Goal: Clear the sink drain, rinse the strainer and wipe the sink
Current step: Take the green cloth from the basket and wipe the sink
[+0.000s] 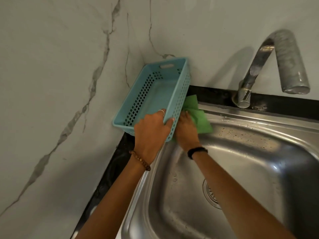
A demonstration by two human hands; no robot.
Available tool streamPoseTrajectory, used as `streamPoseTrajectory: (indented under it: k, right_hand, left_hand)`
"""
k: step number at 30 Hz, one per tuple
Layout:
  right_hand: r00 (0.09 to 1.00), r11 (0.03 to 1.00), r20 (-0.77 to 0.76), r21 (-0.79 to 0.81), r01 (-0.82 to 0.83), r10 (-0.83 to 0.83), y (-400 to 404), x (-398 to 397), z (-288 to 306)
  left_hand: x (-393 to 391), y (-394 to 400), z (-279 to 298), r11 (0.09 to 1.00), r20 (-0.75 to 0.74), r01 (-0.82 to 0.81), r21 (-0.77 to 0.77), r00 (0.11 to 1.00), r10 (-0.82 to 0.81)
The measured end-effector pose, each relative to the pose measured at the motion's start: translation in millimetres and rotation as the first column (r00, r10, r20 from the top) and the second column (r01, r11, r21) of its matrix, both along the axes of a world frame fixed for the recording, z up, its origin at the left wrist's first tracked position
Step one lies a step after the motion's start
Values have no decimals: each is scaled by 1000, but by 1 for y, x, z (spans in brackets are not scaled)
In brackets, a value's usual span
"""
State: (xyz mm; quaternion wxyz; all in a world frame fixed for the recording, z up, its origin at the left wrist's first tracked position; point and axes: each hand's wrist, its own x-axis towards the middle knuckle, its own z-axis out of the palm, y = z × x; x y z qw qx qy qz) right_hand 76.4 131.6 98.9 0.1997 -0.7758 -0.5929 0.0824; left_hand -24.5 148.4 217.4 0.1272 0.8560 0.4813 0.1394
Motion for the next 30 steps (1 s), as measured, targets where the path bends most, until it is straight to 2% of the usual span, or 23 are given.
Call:
streamPoseTrajectory:
  k: [4, 10, 14, 16, 18, 20, 22, 26, 28, 30]
  right_hand:
    - [986, 1000, 164, -20, -12, 15, -1, 29, -15]
    - [961, 994, 257, -6, 105, -100, -57, 69, -15]
    - [939, 986, 317, -53, 156, -131, -105, 99, -11]
    - [936, 976, 311, -90, 200, -163, -122, 110, -6]
    - [927, 960, 306, -106, 258, -215, -139, 118, -4]
    - [924, 947, 275, -104, 305, -267, -156, 127, -2]
    - [920, 929, 208, -91, 357, -333, -168, 133, 0]
    - [917, 915, 14, -53, 400, -399, -168, 129, 1]
    - [908, 909, -43, -45, 415, -416, -163, 125, -1]
    - [906, 906, -26, -35, 421, -422, -161, 123, -5]
  left_hand:
    - [2, -5, -11, 999, -90, 19, 37, 996, -16]
    - [-2, -11, -24, 994, -160, 63, 94, 986, -47]
    - [-2, -11, -28, 996, -105, 49, 73, 994, -41]
    - [1, -13, -28, 984, -45, 77, 162, 996, -71]
    - [9, -20, -31, 911, -17, 188, 367, 981, -196]
    - [20, -31, -41, 788, -138, 369, 493, 927, -348]
    - [36, -42, -51, 722, -324, 488, 490, 871, -369]
    - [62, -45, -63, 806, -522, 493, 326, 805, -281]
    - [64, -39, -63, 842, -556, 423, 334, 810, -187]
    - [58, -31, -59, 876, -536, 358, 324, 832, -142]
